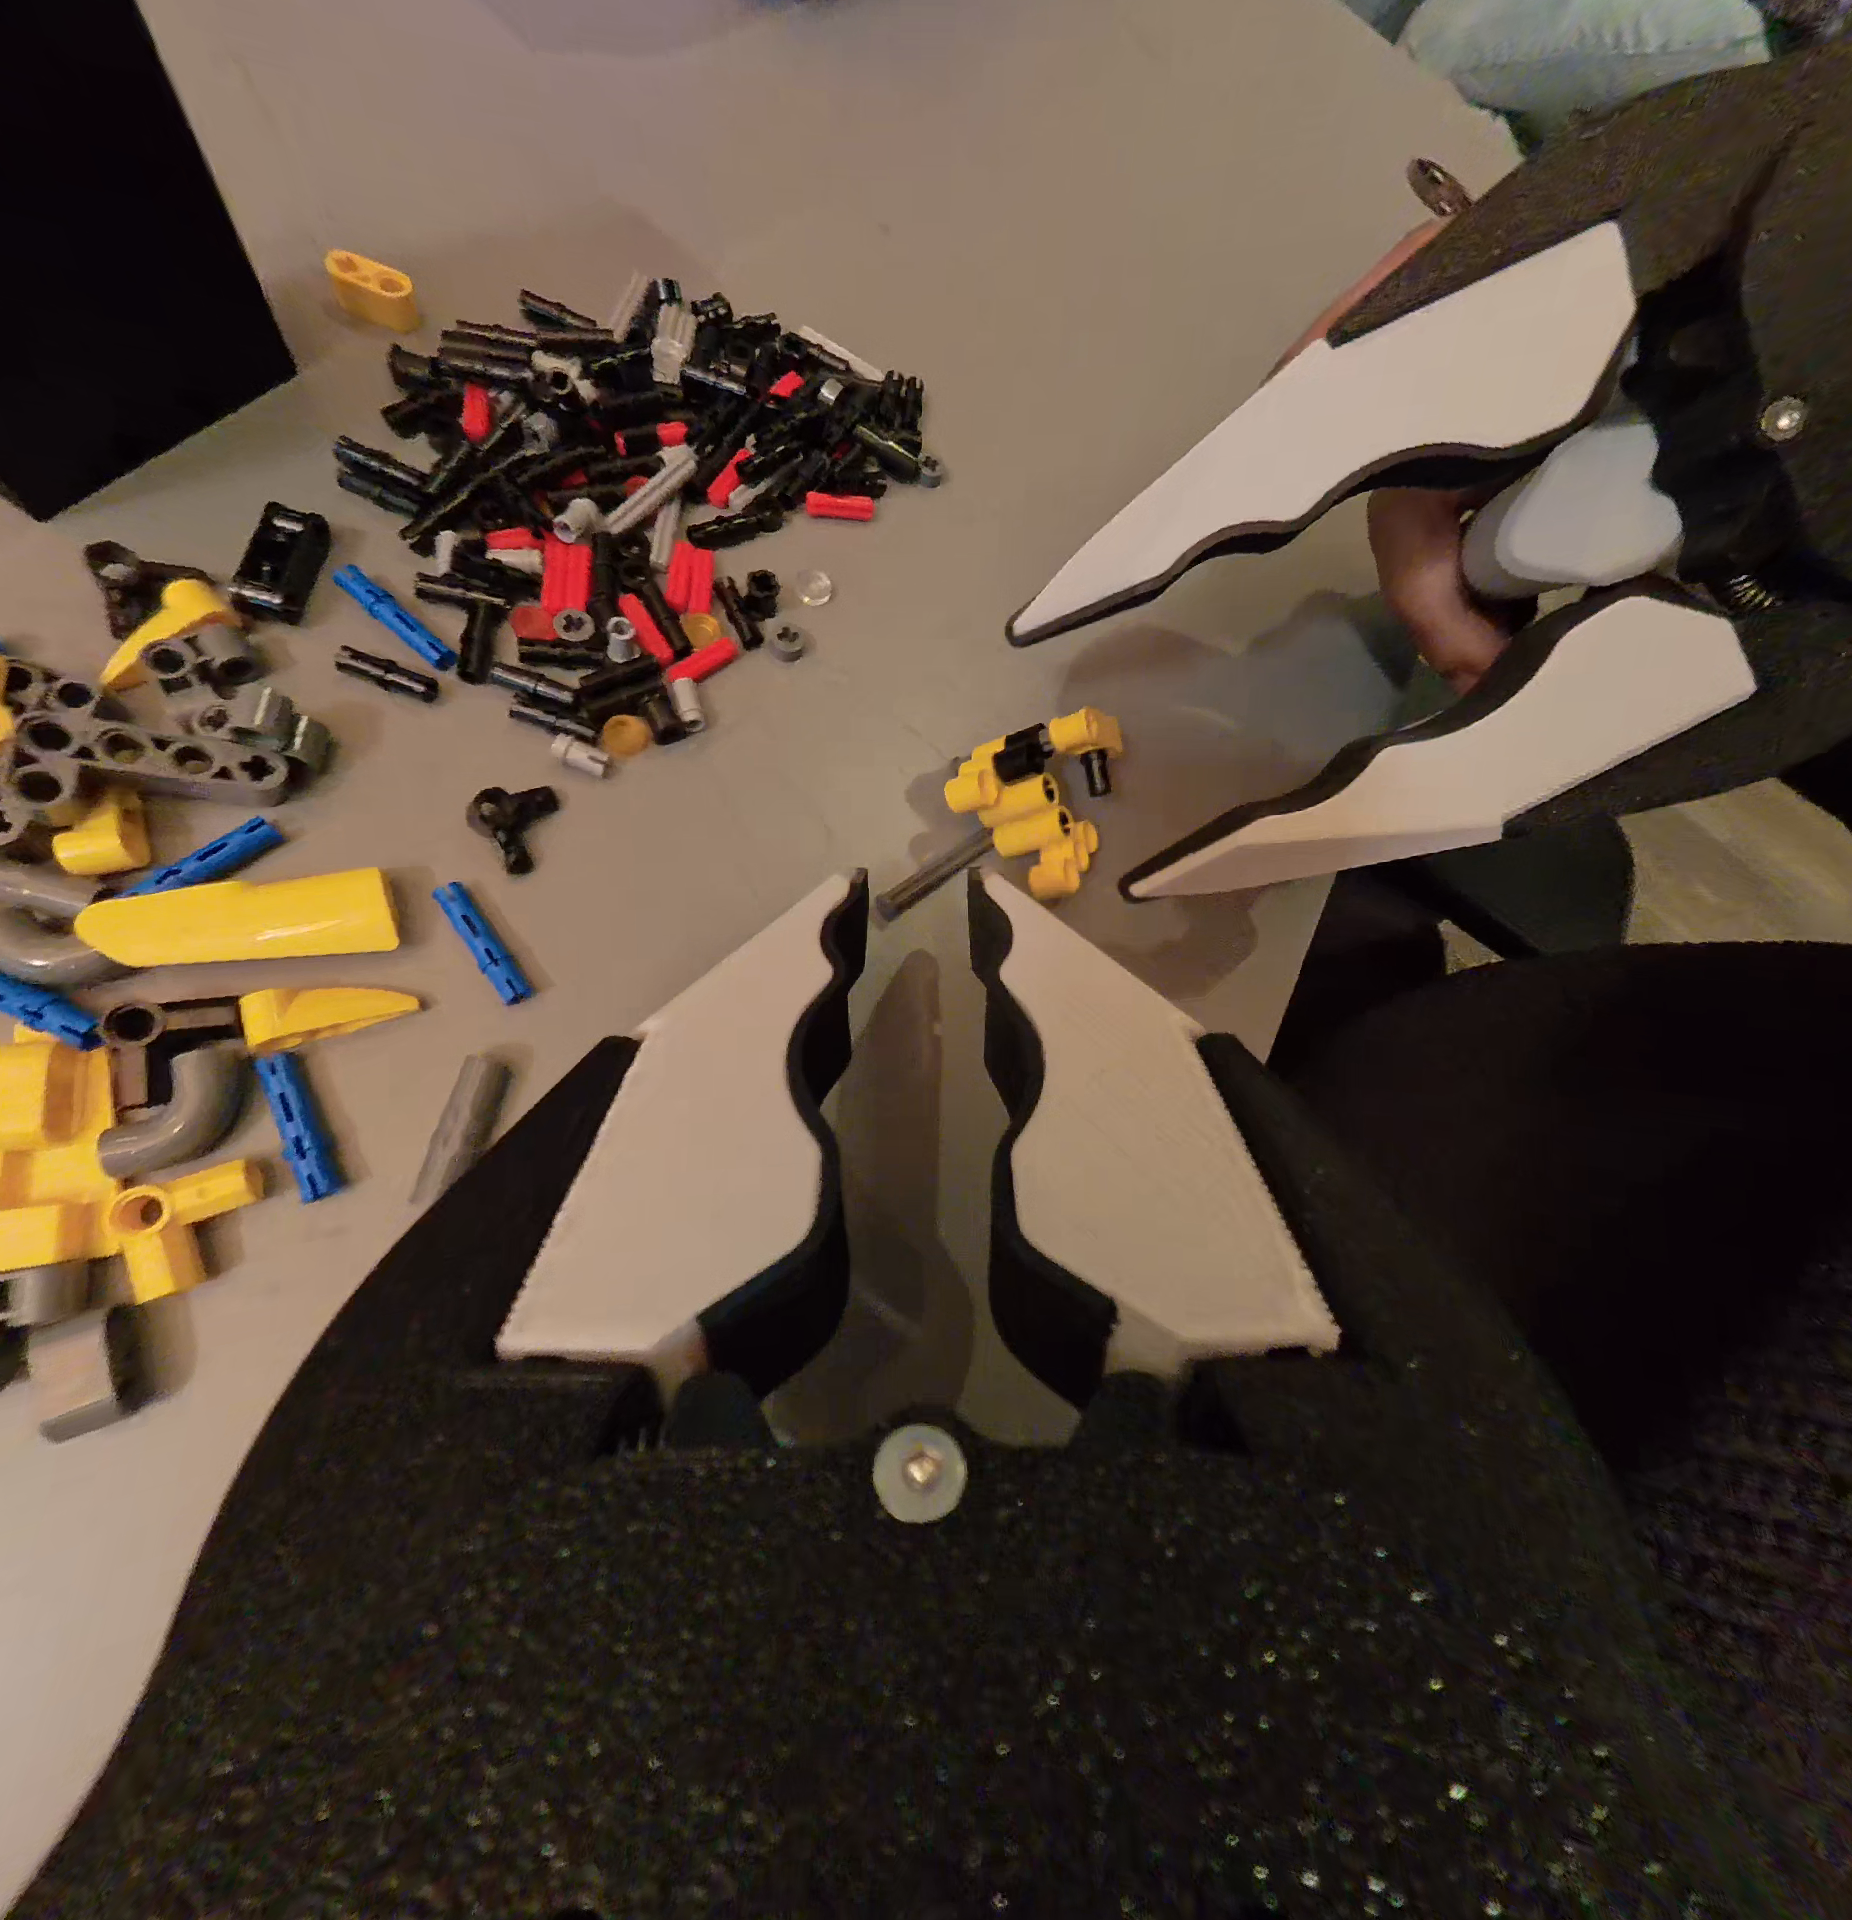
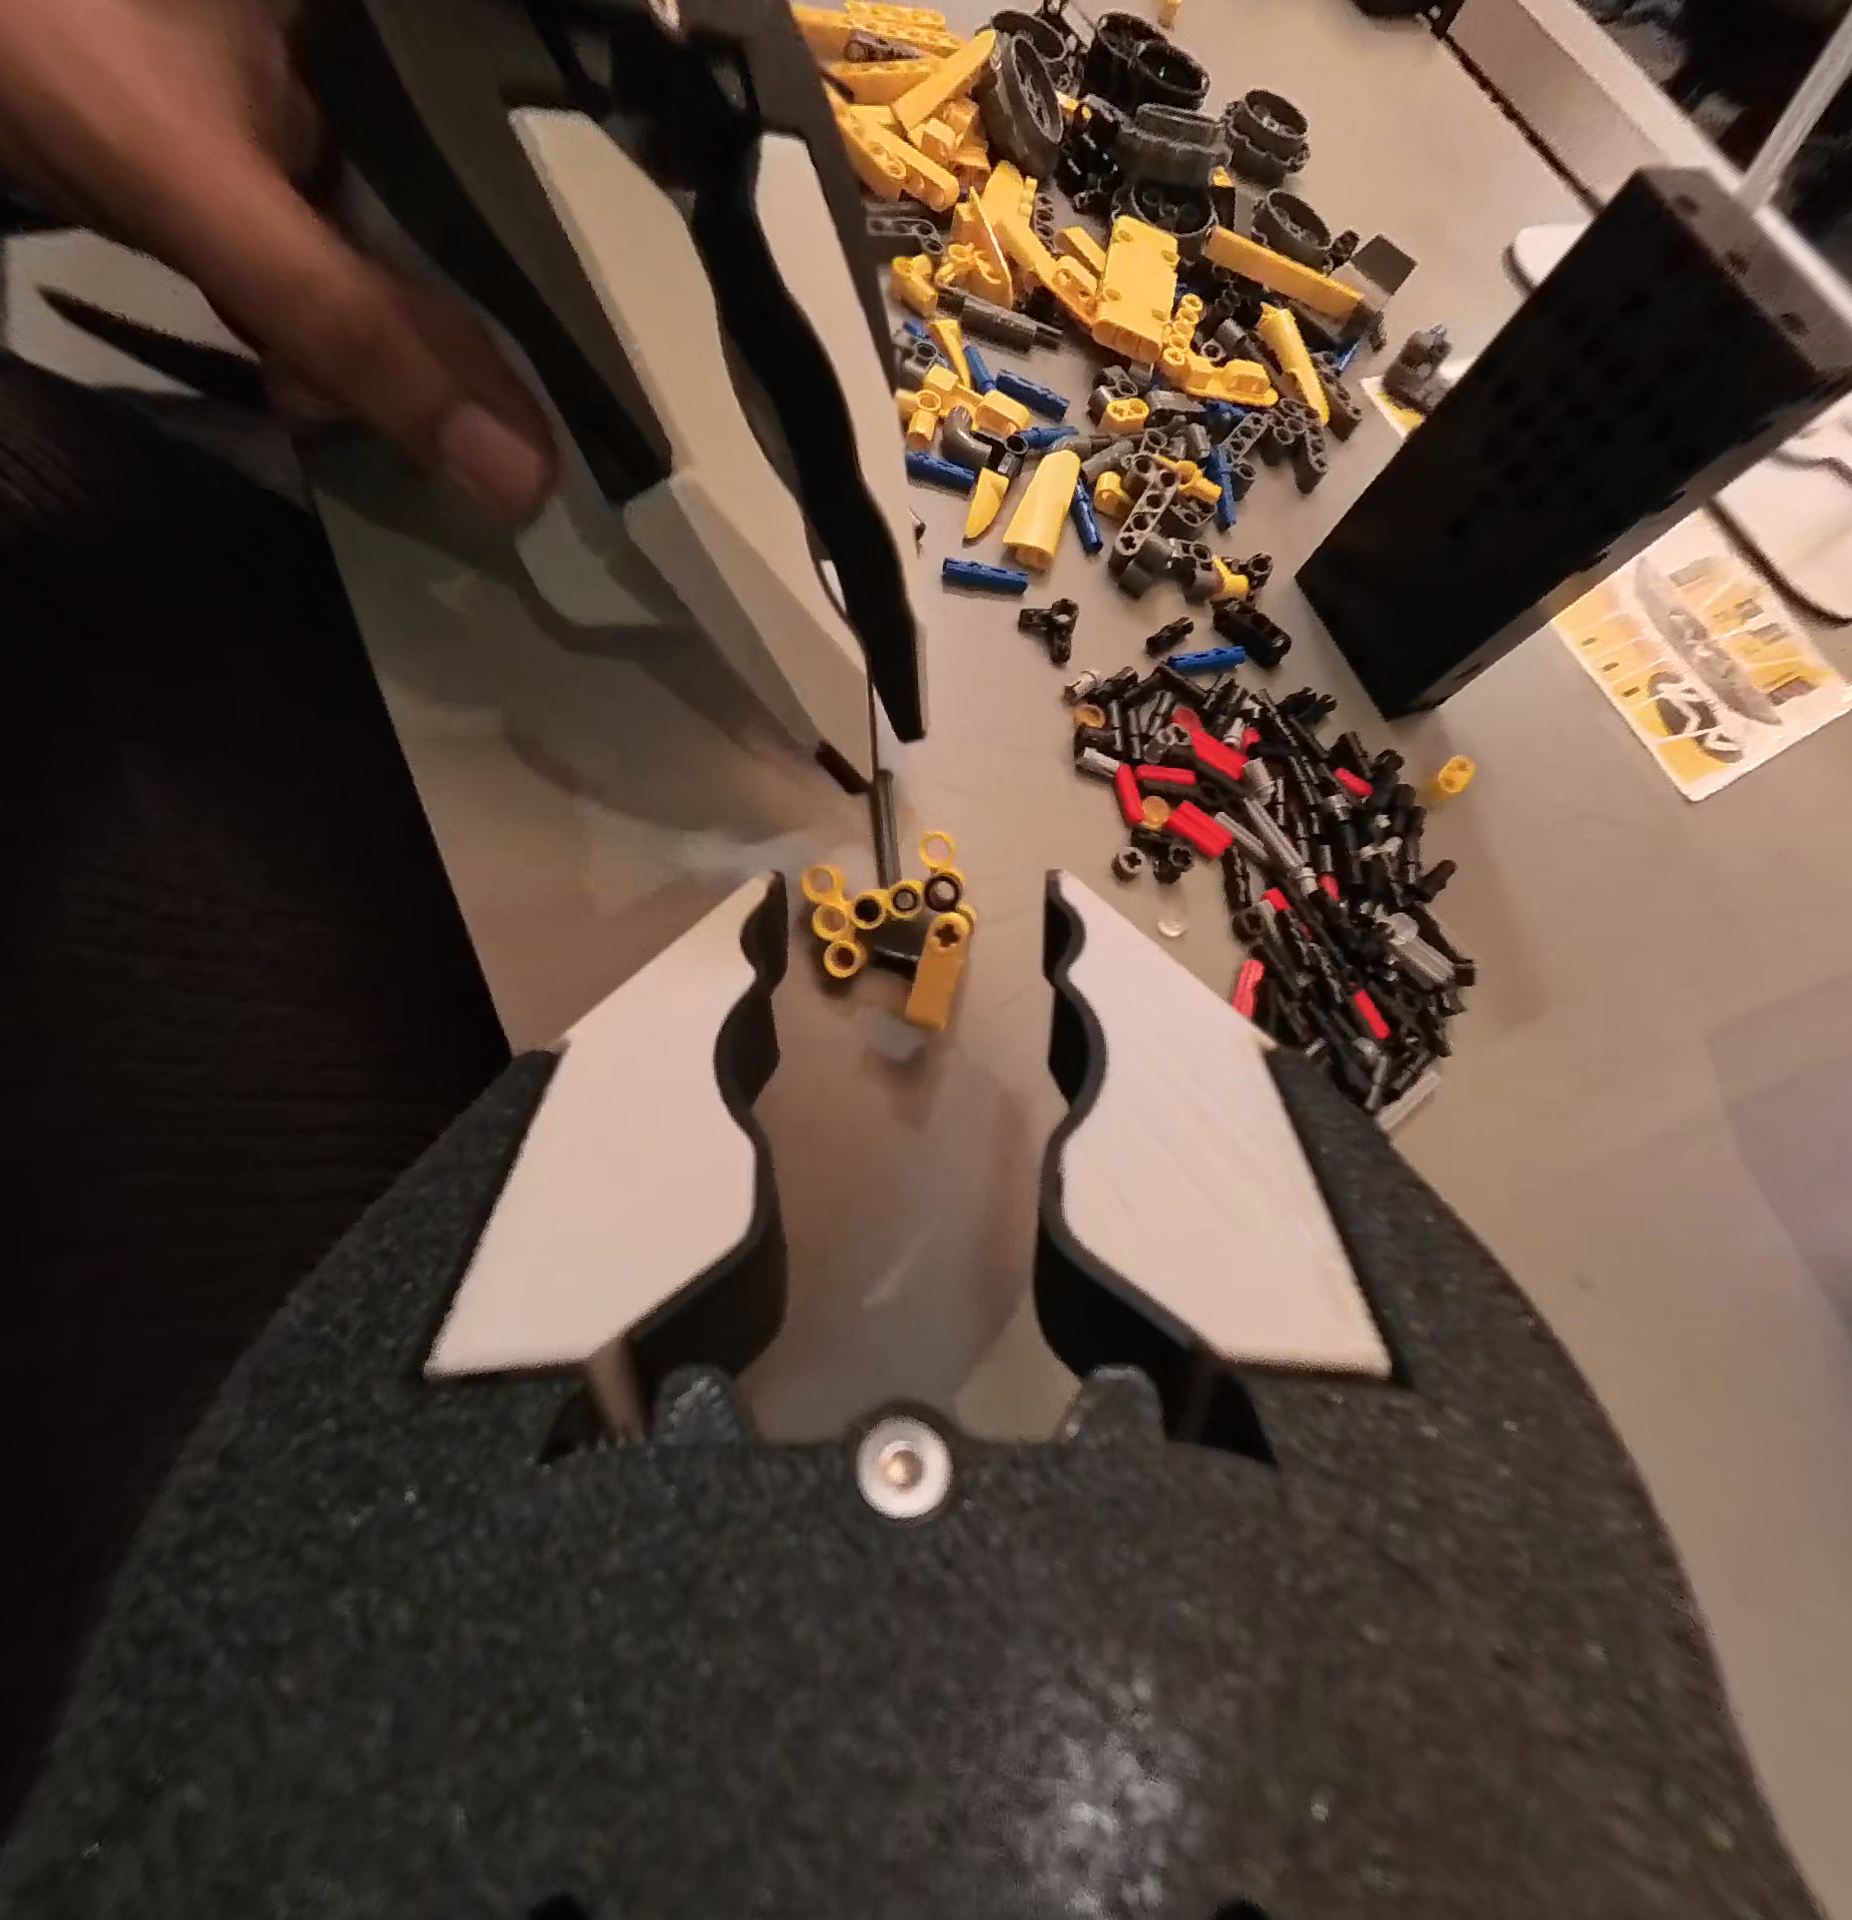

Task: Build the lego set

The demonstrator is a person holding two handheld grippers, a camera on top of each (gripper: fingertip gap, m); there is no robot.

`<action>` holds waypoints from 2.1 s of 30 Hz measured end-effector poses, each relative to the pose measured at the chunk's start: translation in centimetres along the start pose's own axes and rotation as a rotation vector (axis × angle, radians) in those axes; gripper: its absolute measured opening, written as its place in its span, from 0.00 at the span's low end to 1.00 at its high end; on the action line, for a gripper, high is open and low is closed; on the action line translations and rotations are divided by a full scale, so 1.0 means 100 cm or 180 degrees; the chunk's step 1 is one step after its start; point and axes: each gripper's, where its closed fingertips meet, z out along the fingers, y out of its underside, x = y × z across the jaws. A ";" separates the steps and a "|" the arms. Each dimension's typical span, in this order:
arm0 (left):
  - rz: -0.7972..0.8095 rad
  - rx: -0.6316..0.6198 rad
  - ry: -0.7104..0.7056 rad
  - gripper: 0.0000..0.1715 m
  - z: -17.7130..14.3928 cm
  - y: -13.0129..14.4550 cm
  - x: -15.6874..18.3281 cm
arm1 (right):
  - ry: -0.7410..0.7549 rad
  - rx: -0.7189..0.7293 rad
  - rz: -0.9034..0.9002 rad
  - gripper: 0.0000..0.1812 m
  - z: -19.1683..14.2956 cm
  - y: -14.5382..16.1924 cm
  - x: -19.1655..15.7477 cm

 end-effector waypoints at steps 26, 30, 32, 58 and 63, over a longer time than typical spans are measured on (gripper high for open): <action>-0.0025 -0.0264 0.0232 0.00 0.007 0.009 -0.008 | -0.0141 -0.0159 -0.0141 0.21 0.014 0.013 -0.005; -0.0048 -0.0198 0.0174 0.00 0.006 0.004 -0.012 | -0.0110 -0.0133 -0.0090 0.21 0.010 0.014 -0.002; -0.0170 -0.0110 0.0209 0.00 0.006 0.000 -0.013 | -0.0087 -0.0110 -0.0052 0.22 0.007 0.014 0.000; -0.0559 0.0157 0.0044 0.00 0.015 -0.015 -0.009 | -0.0037 0.0009 0.0402 0.21 -0.007 0.019 0.007; -0.0537 0.0194 0.0022 0.00 0.016 -0.017 -0.005 | -0.0067 -0.0037 0.0379 0.14 -0.005 0.020 0.006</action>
